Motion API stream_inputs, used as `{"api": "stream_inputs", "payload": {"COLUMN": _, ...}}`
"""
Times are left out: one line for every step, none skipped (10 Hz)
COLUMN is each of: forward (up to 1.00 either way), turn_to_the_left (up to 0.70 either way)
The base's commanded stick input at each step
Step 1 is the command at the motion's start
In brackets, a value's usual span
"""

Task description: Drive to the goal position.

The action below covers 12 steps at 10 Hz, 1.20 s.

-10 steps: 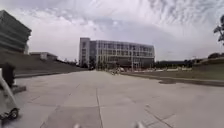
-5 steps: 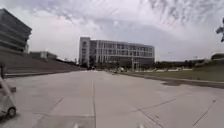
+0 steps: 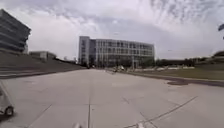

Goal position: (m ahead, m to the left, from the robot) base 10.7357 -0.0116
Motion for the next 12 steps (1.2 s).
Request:
{"api": "stream_inputs", "payload": {"forward": 0.70, "turn_to_the_left": 0.14}}
{"api": "stream_inputs", "payload": {"forward": 0.70, "turn_to_the_left": 0.14}}
{"api": "stream_inputs", "payload": {"forward": 0.70, "turn_to_the_left": 0.12}}
{"api": "stream_inputs", "payload": {"forward": 0.70, "turn_to_the_left": 0.02}}
{"api": "stream_inputs", "payload": {"forward": 0.70, "turn_to_the_left": 0.00}}
{"api": "stream_inputs", "payload": {"forward": 0.70, "turn_to_the_left": 0.00}}
{"api": "stream_inputs", "payload": {"forward": 0.70, "turn_to_the_left": 0.00}}
{"api": "stream_inputs", "payload": {"forward": 0.70, "turn_to_the_left": 0.00}}
{"api": "stream_inputs", "payload": {"forward": 0.70, "turn_to_the_left": 0.00}}
{"api": "stream_inputs", "payload": {"forward": 0.70, "turn_to_the_left": 0.00}}
{"api": "stream_inputs", "payload": {"forward": 0.70, "turn_to_the_left": 0.00}}
{"api": "stream_inputs", "payload": {"forward": 0.70, "turn_to_the_left": 0.00}}
